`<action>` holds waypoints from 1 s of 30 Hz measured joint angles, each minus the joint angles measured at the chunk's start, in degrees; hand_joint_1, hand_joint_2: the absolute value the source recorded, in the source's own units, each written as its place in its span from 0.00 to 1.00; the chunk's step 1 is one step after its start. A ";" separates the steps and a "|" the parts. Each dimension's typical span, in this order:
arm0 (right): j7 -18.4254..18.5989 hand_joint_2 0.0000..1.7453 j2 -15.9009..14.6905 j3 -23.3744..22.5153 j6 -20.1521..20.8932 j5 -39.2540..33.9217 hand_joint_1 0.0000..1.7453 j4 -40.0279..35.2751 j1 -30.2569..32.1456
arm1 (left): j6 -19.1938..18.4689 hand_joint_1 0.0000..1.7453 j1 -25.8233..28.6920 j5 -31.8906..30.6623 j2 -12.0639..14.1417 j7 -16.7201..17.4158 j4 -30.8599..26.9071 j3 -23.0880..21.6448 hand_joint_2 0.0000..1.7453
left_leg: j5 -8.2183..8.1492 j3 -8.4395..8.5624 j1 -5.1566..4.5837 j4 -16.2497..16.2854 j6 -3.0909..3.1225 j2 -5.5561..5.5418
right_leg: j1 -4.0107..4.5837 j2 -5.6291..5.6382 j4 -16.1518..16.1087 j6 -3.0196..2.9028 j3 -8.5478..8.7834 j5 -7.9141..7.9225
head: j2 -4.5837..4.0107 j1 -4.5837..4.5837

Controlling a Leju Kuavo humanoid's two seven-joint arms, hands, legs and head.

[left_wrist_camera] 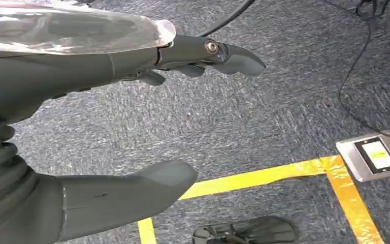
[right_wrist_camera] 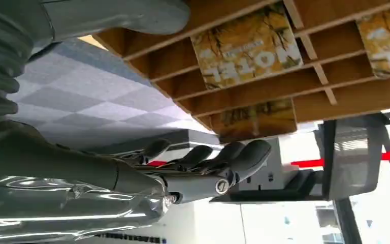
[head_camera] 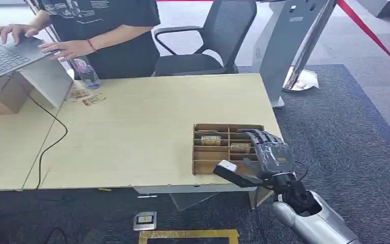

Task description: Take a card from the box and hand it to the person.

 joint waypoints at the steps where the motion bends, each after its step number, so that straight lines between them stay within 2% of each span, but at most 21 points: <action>1: 0.27 1.00 0.00 0.05 0.35 0.33 0.23 -0.57 -0.04 | 0.00 0.00 -0.01 -0.13 -0.02 0.00 0.00 0.00 1.00 | 0.00 0.00 0.00 0.00 0.00 0.00 | 0.00 0.00 0.00 0.00 0.00 0.00 | 0.00 0.00; 14: 1.75 1.00 -0.02 0.42 1.55 2.34 0.29 -8.59 -0.23 | -0.37 0.00 -0.07 -1.09 -0.20 0.44 0.00 -0.04 1.00 | 0.00 0.00 0.00 0.00 0.00 0.00 | 0.00 0.01 0.00 0.00 -0.01 0.00 | 0.00 0.00; 18: 1.75 1.00 -0.02 0.55 2.21 2.34 0.36 -8.77 -0.24 | -0.61 0.00 -0.10 -1.40 -0.24 0.61 0.00 -0.07 1.00 | 0.00 0.00 0.00 0.00 0.00 0.00 | 0.00 0.01 0.00 0.00 -0.01 0.00 | 0.00 0.00; 21: 1.75 1.00 -0.02 0.57 2.36 2.36 0.36 -8.66 -0.30 | -0.72 0.00 -0.14 -1.55 -0.28 0.61 0.00 -0.09 1.00 | 0.00 0.00 0.00 0.00 0.00 0.00 | 0.00 0.00 0.00 0.00 -0.01 0.00 | 0.00 0.00; 22: 1.75 1.00 -0.02 0.57 2.34 2.41 0.41 -8.57 -0.38 | -0.77 0.00 -0.15 -1.57 -0.28 0.61 0.00 -0.09 1.00 | 0.00 0.00 0.00 0.00 0.00 0.00 | 0.00 0.00 0.00 0.00 -0.01 0.00 | 0.00 0.00; 24: 1.60 1.00 -0.02 0.57 2.14 2.52 0.38 -8.20 -0.68 | -0.79 0.00 -0.18 -1.57 -0.33 0.61 0.00 -0.09 1.00 | 0.00 0.00 0.00 0.00 0.00 0.00 | 0.00 0.01 0.00 0.00 -0.01 0.00 | 0.00 0.00; 29: 0.88 1.00 -0.02 0.59 1.51 2.25 0.43 -6.72 -2.12 | -0.85 0.00 -0.27 -1.79 -0.39 1.05 0.00 -0.11 1.00 | 0.00 -0.01 0.00 0.00 0.00 0.00 | 0.00 0.01 0.00 0.00 -0.01 0.00 | 0.00 0.00; 30: 0.77 1.00 -0.02 0.59 1.60 2.32 0.40 -5.95 -2.79 | -0.87 0.00 -0.34 -1.81 -0.42 1.25 0.00 -0.11 1.00 | 0.00 -0.01 0.00 0.00 0.00 0.00 | 0.00 0.02 0.00 0.00 -0.01 0.00 | 0.00 0.00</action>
